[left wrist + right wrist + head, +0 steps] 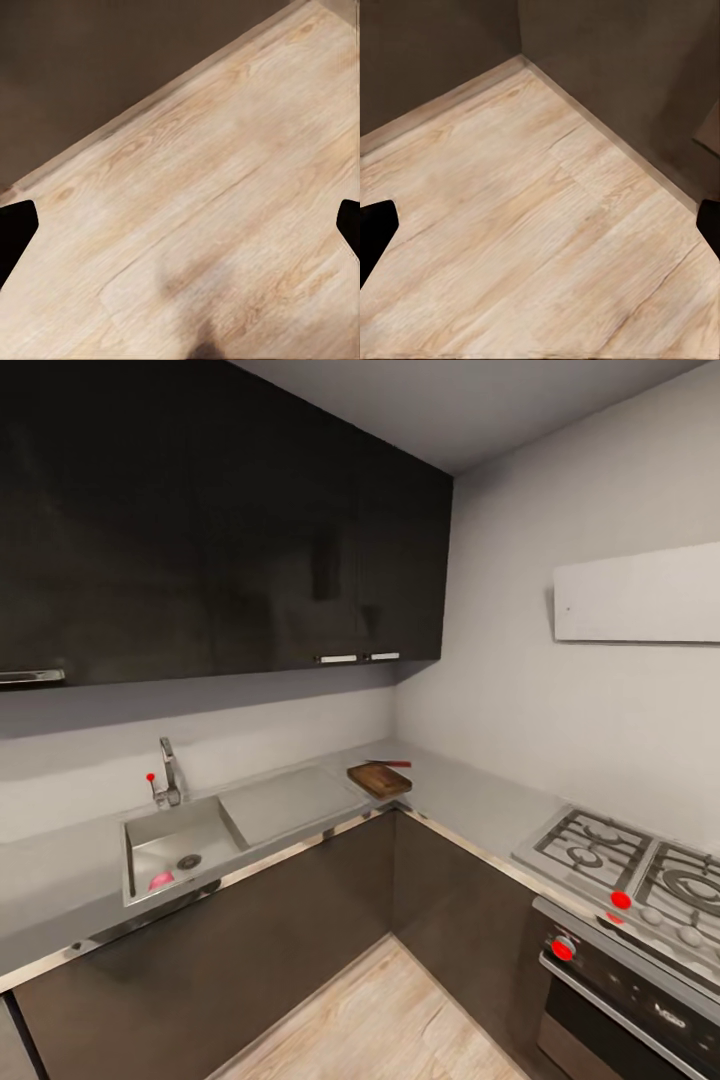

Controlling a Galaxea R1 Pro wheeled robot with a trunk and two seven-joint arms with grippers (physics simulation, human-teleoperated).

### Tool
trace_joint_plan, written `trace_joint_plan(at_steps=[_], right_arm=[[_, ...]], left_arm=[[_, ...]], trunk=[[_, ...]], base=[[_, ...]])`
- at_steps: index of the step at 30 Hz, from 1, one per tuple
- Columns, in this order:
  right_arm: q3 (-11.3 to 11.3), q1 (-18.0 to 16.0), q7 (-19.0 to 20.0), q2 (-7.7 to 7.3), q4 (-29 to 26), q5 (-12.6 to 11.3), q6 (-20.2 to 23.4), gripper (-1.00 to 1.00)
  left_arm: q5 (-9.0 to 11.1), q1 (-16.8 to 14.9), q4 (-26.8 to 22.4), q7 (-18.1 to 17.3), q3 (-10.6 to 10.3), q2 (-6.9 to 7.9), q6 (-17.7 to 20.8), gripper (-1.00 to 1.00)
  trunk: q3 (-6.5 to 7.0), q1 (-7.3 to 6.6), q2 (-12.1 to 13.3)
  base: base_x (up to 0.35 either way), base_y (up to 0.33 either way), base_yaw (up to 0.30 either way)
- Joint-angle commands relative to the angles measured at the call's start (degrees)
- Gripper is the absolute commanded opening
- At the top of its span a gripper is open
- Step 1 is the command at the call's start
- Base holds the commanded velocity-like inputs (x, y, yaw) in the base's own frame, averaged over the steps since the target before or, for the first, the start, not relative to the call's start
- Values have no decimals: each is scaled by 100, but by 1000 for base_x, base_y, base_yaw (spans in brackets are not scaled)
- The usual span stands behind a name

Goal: In the kitchen, take the Vidalia onion out of the sink, dice it on the chopping board with the paring knife, put the diced onion into the bowl on the countertop, then place both the paring knife and the chopping board into the sink.

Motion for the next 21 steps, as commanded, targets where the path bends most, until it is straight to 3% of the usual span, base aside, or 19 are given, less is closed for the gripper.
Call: trace_joint_plan(at_steps=[1, 5, 6, 11, 21], right_arm=[[-5, 1, -35, 33, 38, -38, 15, 100], [-13, 4, -112, 138, 168, -63, 144, 100], [-15, 5, -79, 136, 200, -31, 145, 100], [-37, 7, 82, 181, 36, 75, -17, 100], [-35, -13, -62, 300, -286, 114, -193, 100]], left_arm=[[-32, -35, -28, 39, -31, -34, 14, 100], [29, -166, -110, 100, -164, -163, 143, 100], [56, -198, -78, 68, -195, -129, 175, 100], [129, -98, 84, -92, -28, 23, 76, 100], [157, 229, 409, -165, 284, 32, -245, 100]], trunk=[[-3, 2, -4], [-3, 2, -4], [-3, 2, -4], [-3, 2, -4], [-3, 2, -4]], base=[[0, 0, 0], [0, 0, 0], [0, 0, 0], [0, 0, 0], [0, 0, 0]])
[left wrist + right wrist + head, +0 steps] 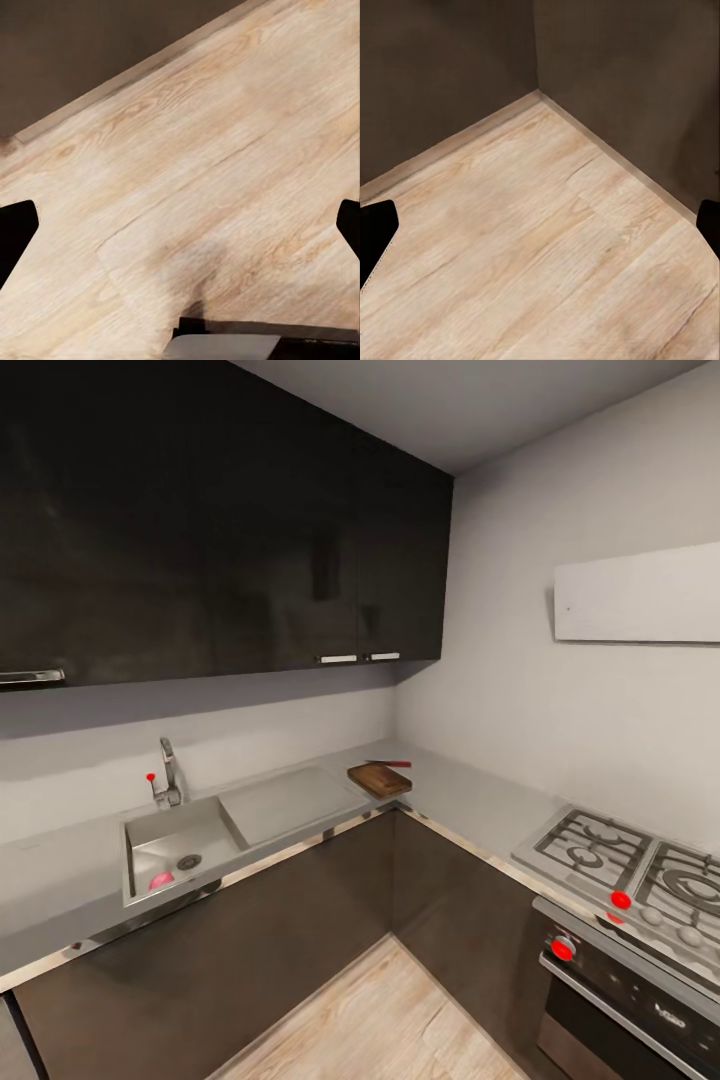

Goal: In the kitchen, take the Vidalia onion out of the sink, dice it on the chopping board with the paring knife, put the diced onion into the bowl on the countertop, then place both the paring knife and the chopping board into the sink.

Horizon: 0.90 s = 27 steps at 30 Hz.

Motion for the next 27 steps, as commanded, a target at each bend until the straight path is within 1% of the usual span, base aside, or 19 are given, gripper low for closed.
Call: trace_joint_plan(at_steps=[1, 3, 7, 13, 14, 15, 17, 18, 19, 21, 23, 24, 25, 27], right_arm=[[5, -6, -40, 34, -28, 12, 16, 100], [49, -23, -104, 99, -93, 79, 80, 100], [181, -35, -232, 229, -221, 213, 209, 100], [379, -231, -424, 424, -416, 415, 403, 100], [1152, -1377, -2278, 605, -4762, 2066, 5124, 100], [1188, -1560, -2326, 605, -4797, 2072, 5340, 100], [1272, -2436, -2454, 605, -4865, 2083, 6121, 100], [1298, -3074, -2498, 605, -4859, 2087, 6561, 100], [1303, -3283, -2507, 605, -4847, 2088, 6694, 100], [1309, -4106, -2529, 605, -4699, 2090, 7181, 100], [1291, -4907, -2537, 605, -4364, 2093, 7482, 100], [1244, -5473, -2543, 605, -4026, 2096, 7588, 100], [1213, -5654, -2544, 605, -3897, 2097, 7611, 100], [986, -6350, -2545, 605, -3285, 2099, 7663, 100]], left_arm=[[20, 37, 27, -9, 12, -1, -39, 100], [27, 103, 92, -6, 15, -1, -104, 100], [26, 233, 222, -4, 17, -3, -232, 100], [26, 429, 312, -3, 17, -5, -425, 100], [26, 519, 312, -3, 15, -7, -1123, 100], [26, 519, 312, -3, 14, -7, -1124, 100], [24, 519, 315, -3, 13, -6, -1124, 100], [22, 519, 318, -3, 12, -7, -1125, 100], [21, 519, 316, -3, 11, -7, -1125, 100], [20, 519, 314, -3, 9, -7, -1125, 100], [20, 519, 318, -3, 9, -8, -1125, 100], [20, 519, 319, -3, 8, -9, -1125, 100], [21, 519, 319, -3, 8, -9, -1125, 100], [23, 519, 320, -3, 8, -9, -1125, 100]], trunk=[[0, 2, -2], [0, 2, -2], [0, 2, -2], [0, 2, -2], [0, 2, -2], [0, 2, -2], [0, 2, -2], [0, 2, -2], [0, 2, -2], [0, 2, -2], [0, 2, -2], [0, 2, -2], [0, 2, -2], [0, 2, -2]], base=[[-6, 0, 0], [-84, 0, 0], [-269, 0, 0], [-325, 0, 0], [-323, 0, 0], [-313, 0, 0], [-245, 0, 0], [-124, 0, 0], [-99, 0, 0], [-52, 0, 0], [-21, 0, 0], [-8, 0, 0], [-7, 0, 0], [-4, 0, 0]])
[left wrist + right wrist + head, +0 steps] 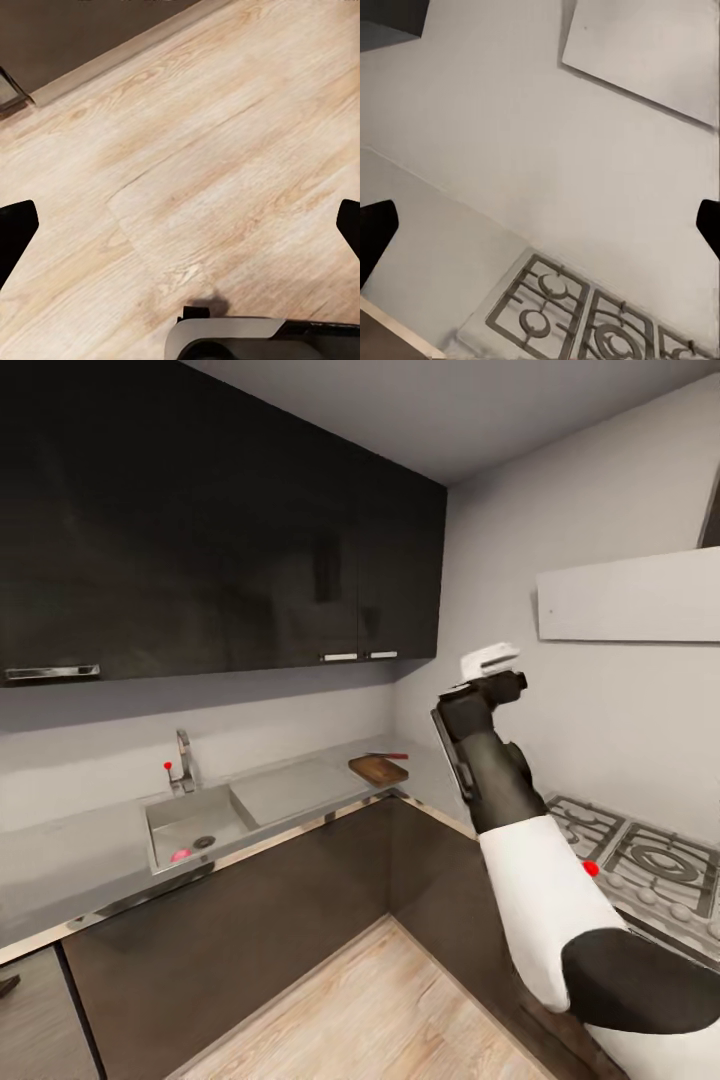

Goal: In the kitchen, take the Vidalia onion out of the sink, dice it on the chopping board with the paring knife, put the diced onion into the bowl on the countertop, then place both the paring knife and the chopping board into the sink.

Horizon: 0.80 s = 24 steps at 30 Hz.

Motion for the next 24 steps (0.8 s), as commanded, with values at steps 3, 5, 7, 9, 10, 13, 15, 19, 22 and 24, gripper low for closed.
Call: trace_joint_plan(at_steps=[3, 5, 7, 9, 10, 13, 15, 19, 22, 24], right_arm=[[-430, -807, -25, 0, 919, -43, 38, 100], [-719, -1145, -14, 0, 1422, -46, 38, 100], [-1073, -1377, 11, 0, 1920, -59, 32, 100], [-1282, -1455, 88, 0, 2144, -99, 32, 100], [-1395, -1485, 206, 0, 2233, -143, 35, 100], [-1580, -1528, 1215, 0, 2370, -240, 67, 100], [-1597, -1533, 1776, -131, 2386, -248, 80, 100], [-1603, -1536, 2285, -246, 2402, -254, 94, 100], [-1598, -1537, 2398, -254, 2464, -253, 100, 100], [-1604, -1537, 2419, -263, 2490, -246, 105, 100]], left_arm=[[19, 4, -13, -10, 8, -1, -5, 100], [19, 4, -18, -10, 8, -1, -5, 100], [19, 4, -26, -10, 12, -1, -5, 100], [19, 4, -30, -10, 14, -1, -5, 100], [19, 4, -31, -10, 15, -1, -5, 100], [19, 4, -36, -10, 16, -1, 1, 100], [19, 4, -35, -8, 16, -1, 3, 100], [19, 4, -27, -1, 16, -1, 4, 100], [24, 4, -26, 5, 21, -1, 4, 100], [23, 4, -25, 7, 24, -1, 4, 100]], trunk=[[-3, 2, -3], [-3, 2, -3], [-3, 2, -3], [-3, 2, -3], [-3, 2, -3], [-3, 2, -3], [-3, 2, -3], [-3, 2, -3], [-3, 2, -3], [-3, 2, -3]], base=[[-1, 0, 0], [0, 0, 0], [0, 0, 0], [13, -13, 0], [83, -76, 0], [180, -167, 0], [226, -203, 0], [258, -202, 0], [273, -194, 0], [277, -192, 38]])
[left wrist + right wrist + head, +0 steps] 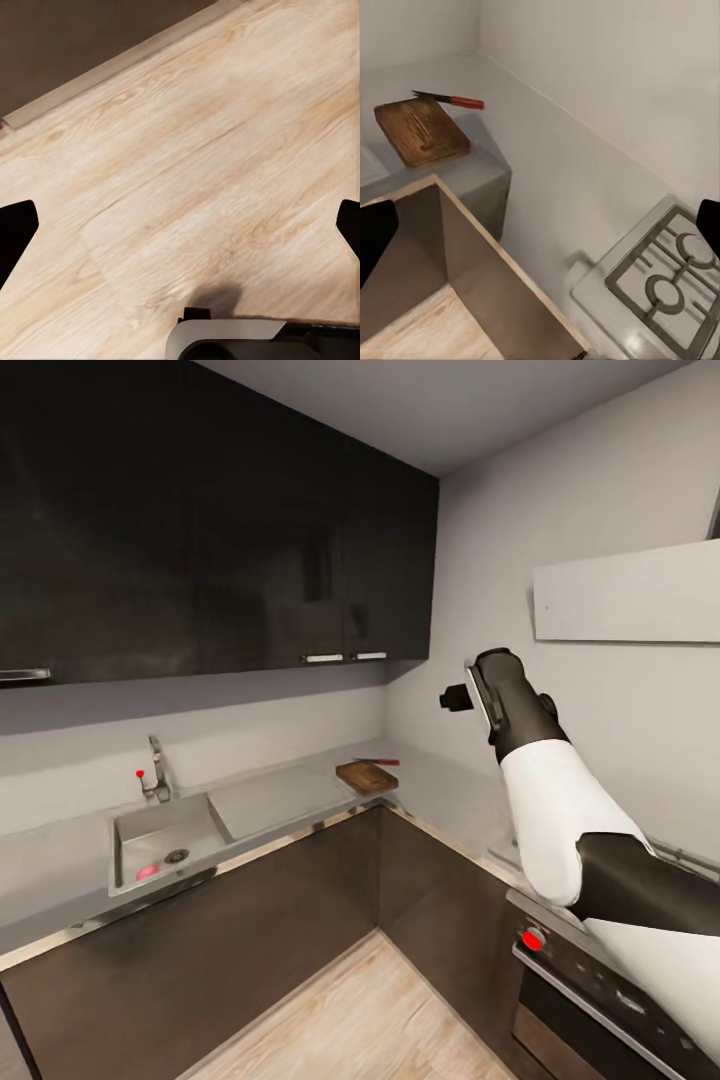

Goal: In the kitchen, take the Vidalia onion out of the sink, dice it on the chopping board with the paring knife, put the diced onion into the bowl on the countertop, then place both the paring knife and the chopping board into the sink.

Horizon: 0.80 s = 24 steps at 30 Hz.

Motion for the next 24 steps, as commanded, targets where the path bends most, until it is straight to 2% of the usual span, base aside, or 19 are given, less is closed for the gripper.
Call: trace_joint_plan(at_steps=[1, 6, 18, 24], right_arm=[[-22, -1, -11, 0, 1, -4, 14, 100], [-21, -1, -6, -12, 19, -1, 15, 100], [-21, -1, -5, -18, 110, 1, 15, 100], [-27, -1, 2, -147, 543, 3, -7, 100]], left_arm=[[16, 4, -8, -8, 8, -1, -5, 100], [18, 4, -8, -8, 3, 0, -5, 100], [15, 4, 0, -8, 2, -1, -5, 100], [14, 4, 0, -8, 0, -1, -5, 100]], trunk=[[-1, 5, -2], [-1, 5, -2], [-1, 5, -2], [-1, 5, -2]], base=[[276, -192, 148], [174, -132, 233], [14, -11, 280], [0, 0, 284]])
